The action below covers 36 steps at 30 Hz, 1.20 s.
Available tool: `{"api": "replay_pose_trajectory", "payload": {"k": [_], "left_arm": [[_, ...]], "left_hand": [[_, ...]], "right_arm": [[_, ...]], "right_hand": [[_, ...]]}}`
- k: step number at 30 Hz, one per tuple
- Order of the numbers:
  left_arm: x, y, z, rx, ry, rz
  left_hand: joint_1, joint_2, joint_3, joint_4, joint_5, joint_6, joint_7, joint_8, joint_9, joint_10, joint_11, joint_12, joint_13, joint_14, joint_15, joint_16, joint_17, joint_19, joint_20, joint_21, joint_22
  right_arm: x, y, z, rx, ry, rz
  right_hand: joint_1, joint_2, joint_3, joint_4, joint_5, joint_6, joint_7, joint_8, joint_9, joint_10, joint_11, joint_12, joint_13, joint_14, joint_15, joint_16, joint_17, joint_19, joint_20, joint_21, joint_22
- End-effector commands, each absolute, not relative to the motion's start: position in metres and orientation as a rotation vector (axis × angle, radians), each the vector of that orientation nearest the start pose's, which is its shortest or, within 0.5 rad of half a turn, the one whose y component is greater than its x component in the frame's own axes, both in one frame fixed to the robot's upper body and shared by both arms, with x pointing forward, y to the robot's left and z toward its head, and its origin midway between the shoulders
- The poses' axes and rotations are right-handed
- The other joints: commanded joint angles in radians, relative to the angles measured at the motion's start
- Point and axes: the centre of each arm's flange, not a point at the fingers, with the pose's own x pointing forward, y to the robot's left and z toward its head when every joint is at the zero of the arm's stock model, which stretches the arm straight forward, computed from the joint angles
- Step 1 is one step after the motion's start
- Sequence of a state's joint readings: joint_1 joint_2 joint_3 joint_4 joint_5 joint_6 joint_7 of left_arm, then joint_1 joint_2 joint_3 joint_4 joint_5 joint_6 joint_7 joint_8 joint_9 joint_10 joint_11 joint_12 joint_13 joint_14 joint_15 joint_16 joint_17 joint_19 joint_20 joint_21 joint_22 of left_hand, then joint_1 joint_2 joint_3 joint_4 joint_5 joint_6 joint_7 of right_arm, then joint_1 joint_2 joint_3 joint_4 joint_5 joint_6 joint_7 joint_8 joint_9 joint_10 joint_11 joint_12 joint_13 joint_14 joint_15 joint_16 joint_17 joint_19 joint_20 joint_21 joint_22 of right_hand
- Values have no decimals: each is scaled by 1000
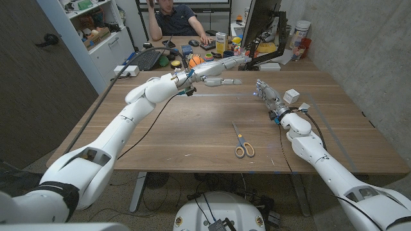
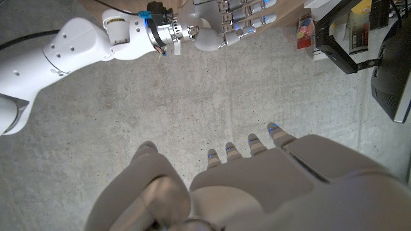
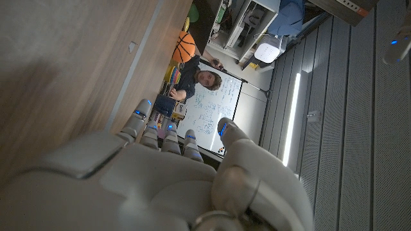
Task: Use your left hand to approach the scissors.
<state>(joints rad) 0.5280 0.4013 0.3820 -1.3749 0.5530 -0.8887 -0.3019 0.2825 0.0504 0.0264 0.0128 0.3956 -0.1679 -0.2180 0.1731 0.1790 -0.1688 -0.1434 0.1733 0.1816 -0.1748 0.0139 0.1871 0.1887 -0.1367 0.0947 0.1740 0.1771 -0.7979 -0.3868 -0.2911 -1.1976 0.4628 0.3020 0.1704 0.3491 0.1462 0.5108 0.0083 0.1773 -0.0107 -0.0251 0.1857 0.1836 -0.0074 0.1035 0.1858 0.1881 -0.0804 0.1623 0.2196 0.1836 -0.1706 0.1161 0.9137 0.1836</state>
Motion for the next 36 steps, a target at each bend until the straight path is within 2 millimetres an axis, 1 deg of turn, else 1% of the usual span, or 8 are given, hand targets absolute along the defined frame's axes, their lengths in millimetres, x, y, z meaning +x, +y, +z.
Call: {"api": "replay_pose_trajectory", "payload": {"k": [1,6,9,12,27,29,32,36], "left_arm": [[545,85,106,1536,-1398,-621],[547,79,101,1554,-1387,-661],[550,75,98,1566,-1385,-685],[555,72,95,1578,-1370,-716],[562,55,78,1678,-1344,-783],[562,53,77,1694,-1343,-788],[563,51,74,1713,-1335,-801],[566,48,70,1759,-1311,-821]], "left_hand": [[17,-1,1,-9,-2,-214,-5,6,6,-332,-7,-3,2,-231,-5,4,2,-14,1,5,1],[29,-1,1,-16,-2,-227,-5,6,6,-327,0,4,2,-229,-4,10,3,-10,1,9,0],[56,-5,-4,-31,-3,-245,-5,10,8,-296,-21,17,1,-184,-27,32,2,29,0,22,0],[68,-10,-7,-40,-4,-248,-5,12,9,-281,-22,21,1,-165,-33,40,0,49,-4,26,-1],[116,-30,-15,-70,-4,-261,-4,16,10,-280,-17,16,0,-164,-31,38,-2,37,10,14,-2],[132,-32,-16,-79,-4,-266,-4,17,11,-277,-16,16,0,-158,-40,39,-3,53,3,19,-2],[164,-34,-16,-96,-2,-271,-4,19,12,-259,-22,20,0,-138,-56,45,-4,87,-23,27,-2],[180,-36,-17,-104,-2,-272,-4,21,12,-248,-15,22,0,-135,-56,45,-4,95,-28,26,-3]], "right_arm": [[664,-270,-27,-52,-614,274],[664,-271,-27,-52,-613,273],[664,-271,-28,-49,-610,269],[664,-272,-28,-52,-608,269],[664,-273,-27,-58,-613,265],[664,-272,-27,-52,-612,264],[664,-272,-27,-52,-614,264],[663,-273,-28,-50,-614,264]], "right_hand": [[-3,-12,-2,7,6,0,-7,6,5,2,-1,7,6,-1,6,5,5,-41,5,-3,5],[-4,-12,-2,7,6,0,-7,6,5,1,-3,7,6,-1,6,5,5,-42,5,-4,5],[-4,-12,-3,8,6,0,-7,6,5,1,-4,7,6,-1,6,5,5,-43,6,-4,5],[-5,-13,-3,8,6,2,-8,6,5,1,-4,7,6,-2,7,5,5,-43,6,-5,5],[-11,-14,-6,11,5,2,-9,6,5,2,-4,7,6,-2,7,5,5,-43,7,-6,6],[-11,-14,-7,12,5,2,-10,6,5,1,-5,7,6,-2,7,5,5,-44,7,-7,6],[-12,-15,-7,12,5,2,-10,6,5,1,-6,7,6,-3,7,5,5,-44,8,-7,6],[-14,-15,-8,14,5,0,-9,5,5,2,-6,7,6,-3,7,5,6,-44,8,-7,6]]}}
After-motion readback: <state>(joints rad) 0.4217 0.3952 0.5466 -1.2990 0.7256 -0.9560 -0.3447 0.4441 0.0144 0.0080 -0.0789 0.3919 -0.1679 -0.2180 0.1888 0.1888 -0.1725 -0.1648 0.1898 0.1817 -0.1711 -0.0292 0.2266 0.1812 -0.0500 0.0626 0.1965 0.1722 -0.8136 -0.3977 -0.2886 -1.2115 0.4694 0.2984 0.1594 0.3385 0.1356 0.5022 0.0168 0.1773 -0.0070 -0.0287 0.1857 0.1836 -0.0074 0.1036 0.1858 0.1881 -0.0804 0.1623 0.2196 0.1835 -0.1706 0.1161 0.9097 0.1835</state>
